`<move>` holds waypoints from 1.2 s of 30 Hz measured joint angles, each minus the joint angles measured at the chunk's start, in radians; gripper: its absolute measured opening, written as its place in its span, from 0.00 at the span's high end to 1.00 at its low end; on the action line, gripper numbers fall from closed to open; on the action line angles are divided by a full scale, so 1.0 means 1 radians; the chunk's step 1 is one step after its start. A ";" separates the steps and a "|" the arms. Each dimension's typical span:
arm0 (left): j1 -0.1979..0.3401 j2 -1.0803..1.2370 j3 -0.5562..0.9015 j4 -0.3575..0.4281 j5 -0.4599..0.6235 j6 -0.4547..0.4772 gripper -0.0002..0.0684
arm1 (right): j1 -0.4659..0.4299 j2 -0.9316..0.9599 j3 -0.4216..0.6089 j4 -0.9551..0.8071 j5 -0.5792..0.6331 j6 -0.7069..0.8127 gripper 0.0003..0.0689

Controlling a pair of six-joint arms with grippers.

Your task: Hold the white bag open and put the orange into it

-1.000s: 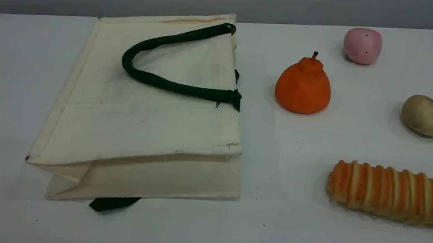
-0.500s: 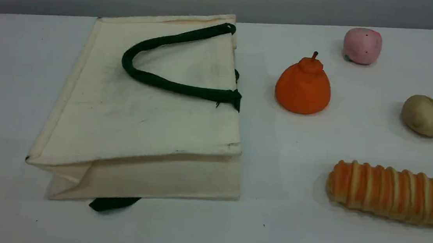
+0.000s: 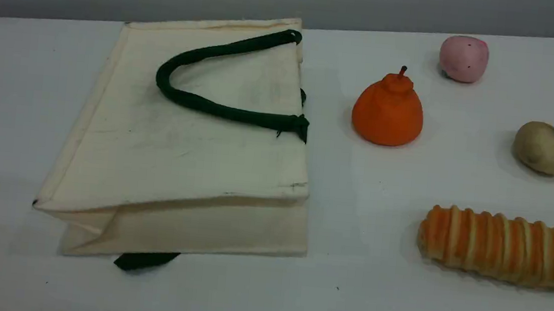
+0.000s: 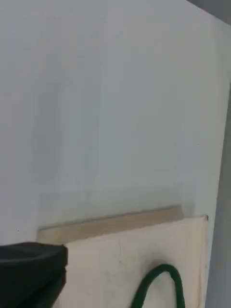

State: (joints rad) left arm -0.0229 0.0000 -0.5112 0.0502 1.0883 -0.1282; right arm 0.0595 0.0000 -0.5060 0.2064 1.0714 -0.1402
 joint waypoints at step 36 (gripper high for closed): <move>0.000 0.000 0.004 -0.002 -0.008 0.000 0.93 | 0.000 0.000 0.000 0.000 0.000 0.000 0.92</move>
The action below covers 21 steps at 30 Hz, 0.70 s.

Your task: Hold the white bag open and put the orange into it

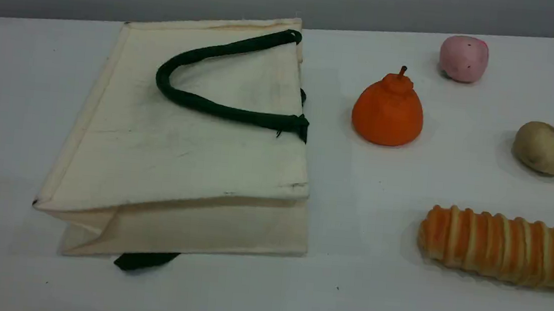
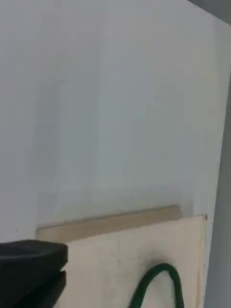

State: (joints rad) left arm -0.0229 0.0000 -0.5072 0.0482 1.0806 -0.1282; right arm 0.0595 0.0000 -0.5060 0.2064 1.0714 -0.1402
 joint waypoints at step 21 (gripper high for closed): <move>0.000 0.000 0.000 0.000 0.000 -0.001 0.89 | 0.000 0.000 0.000 -0.001 0.000 0.004 0.91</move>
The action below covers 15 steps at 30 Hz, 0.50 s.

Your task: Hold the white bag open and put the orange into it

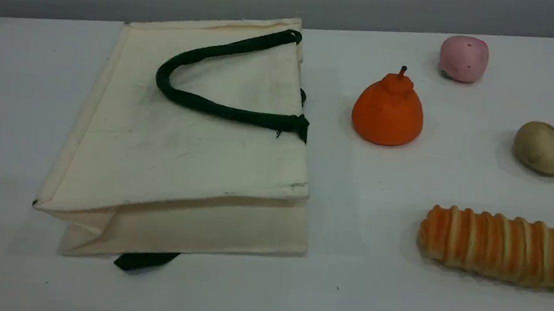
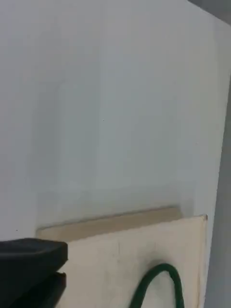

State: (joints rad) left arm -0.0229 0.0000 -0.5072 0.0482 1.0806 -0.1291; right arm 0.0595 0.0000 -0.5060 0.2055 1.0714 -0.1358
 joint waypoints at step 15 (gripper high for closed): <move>0.000 0.000 0.000 0.000 0.002 0.000 0.89 | 0.000 0.000 0.000 0.000 0.000 0.000 0.90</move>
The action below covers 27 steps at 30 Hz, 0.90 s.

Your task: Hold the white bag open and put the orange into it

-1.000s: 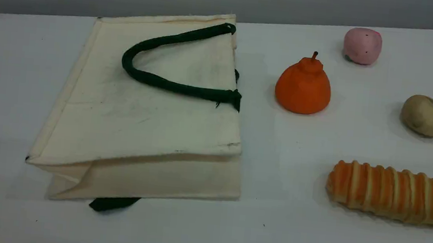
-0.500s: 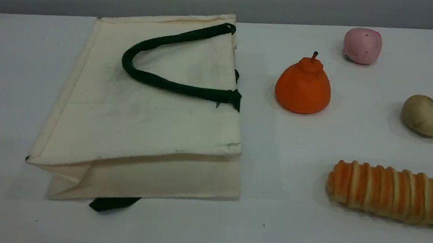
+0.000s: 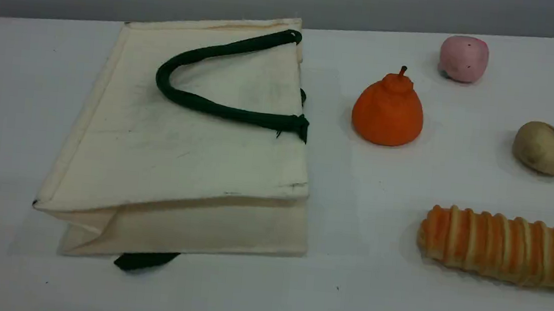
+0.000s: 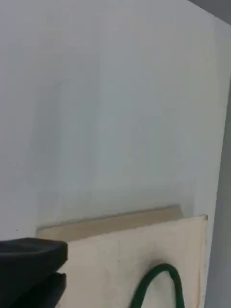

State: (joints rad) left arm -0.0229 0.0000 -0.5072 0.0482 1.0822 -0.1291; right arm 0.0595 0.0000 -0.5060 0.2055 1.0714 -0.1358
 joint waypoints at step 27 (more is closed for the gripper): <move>0.000 0.000 0.000 0.000 -0.001 0.002 0.88 | 0.000 0.000 0.000 0.000 0.000 0.000 0.88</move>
State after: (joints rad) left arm -0.0229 0.0000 -0.5072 0.0482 1.0812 -0.1275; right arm 0.0595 0.0000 -0.5060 0.2055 1.0714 -0.1358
